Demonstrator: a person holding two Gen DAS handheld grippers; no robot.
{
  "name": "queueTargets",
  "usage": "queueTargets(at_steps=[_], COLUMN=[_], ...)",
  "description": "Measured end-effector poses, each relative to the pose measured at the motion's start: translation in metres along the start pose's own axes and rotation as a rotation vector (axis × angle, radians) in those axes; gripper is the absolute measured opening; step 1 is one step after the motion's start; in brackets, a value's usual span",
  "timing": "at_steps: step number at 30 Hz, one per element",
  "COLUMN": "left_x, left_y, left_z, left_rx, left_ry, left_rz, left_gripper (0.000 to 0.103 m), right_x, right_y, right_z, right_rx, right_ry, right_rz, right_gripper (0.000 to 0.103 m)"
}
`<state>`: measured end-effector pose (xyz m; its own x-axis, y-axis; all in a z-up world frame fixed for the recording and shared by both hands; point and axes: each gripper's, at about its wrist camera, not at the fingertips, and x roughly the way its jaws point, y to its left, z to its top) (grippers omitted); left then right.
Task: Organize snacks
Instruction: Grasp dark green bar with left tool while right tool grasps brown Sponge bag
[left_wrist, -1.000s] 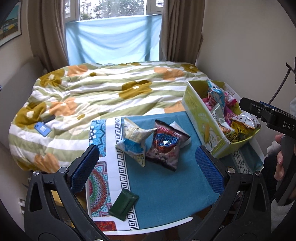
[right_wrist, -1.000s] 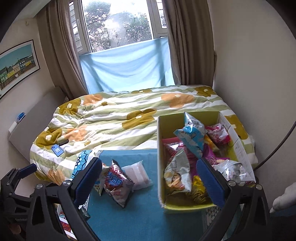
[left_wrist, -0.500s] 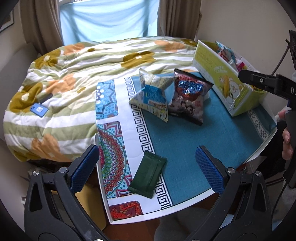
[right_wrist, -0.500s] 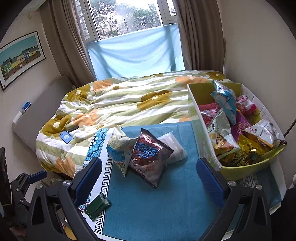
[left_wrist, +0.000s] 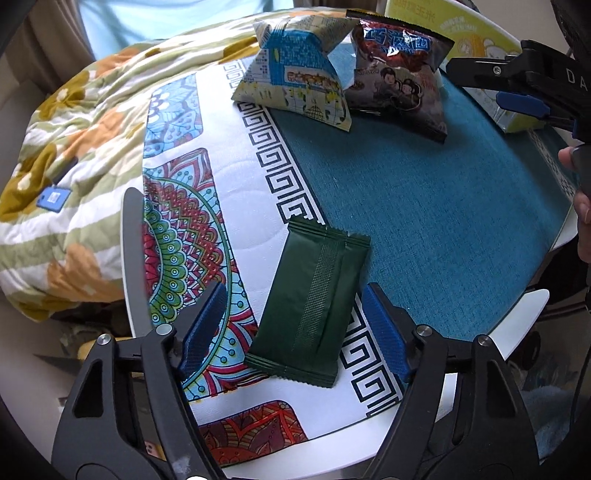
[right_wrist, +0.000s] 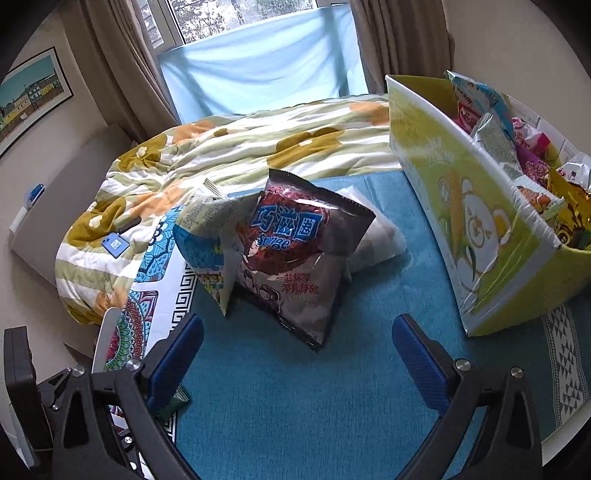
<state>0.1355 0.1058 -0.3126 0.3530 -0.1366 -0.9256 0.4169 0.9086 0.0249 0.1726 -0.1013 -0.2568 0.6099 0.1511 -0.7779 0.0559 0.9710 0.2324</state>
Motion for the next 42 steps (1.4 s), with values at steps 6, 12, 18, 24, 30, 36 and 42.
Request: queueTargets(at_steps=[6, 12, 18, 24, 30, 36, 42], left_x=[0.008, 0.006, 0.008, 0.011, 0.013, 0.016, 0.011], left_y=[-0.003, -0.001, 0.003, 0.012, 0.023, 0.030, 0.039], left_z=[-0.003, 0.000, 0.006, 0.012, 0.015, 0.022, 0.023], left_rx=[0.009, -0.013, -0.064, -0.118, -0.199, -0.223, -0.262], left_ry=[0.025, 0.014, 0.007, -0.005, -0.011, -0.012, -0.024], left_rz=[-0.022, -0.020, -0.009, 0.000, 0.000, 0.006, 0.007], left_gripper=[0.057, 0.046, 0.043, 0.043, 0.043, 0.043, 0.043], right_x=[0.021, 0.036, 0.055, 0.070, 0.077, 0.069, 0.057], right_y=[0.000, 0.005, 0.014, 0.019, 0.017, 0.026, 0.019], right_z=[0.000, 0.012, 0.026, 0.032, 0.035, 0.031, 0.032], right_rx=[0.001, 0.014, 0.034, 0.076, 0.102, 0.045, 0.050], right_ry=[0.005, -0.025, -0.031, -0.029, -0.028, -0.031, -0.047], right_rz=[-0.015, -0.050, -0.119, -0.177, -0.180, -0.141, -0.121], right_gripper=[0.102, 0.102, 0.102, 0.102, 0.084, 0.059, 0.052])
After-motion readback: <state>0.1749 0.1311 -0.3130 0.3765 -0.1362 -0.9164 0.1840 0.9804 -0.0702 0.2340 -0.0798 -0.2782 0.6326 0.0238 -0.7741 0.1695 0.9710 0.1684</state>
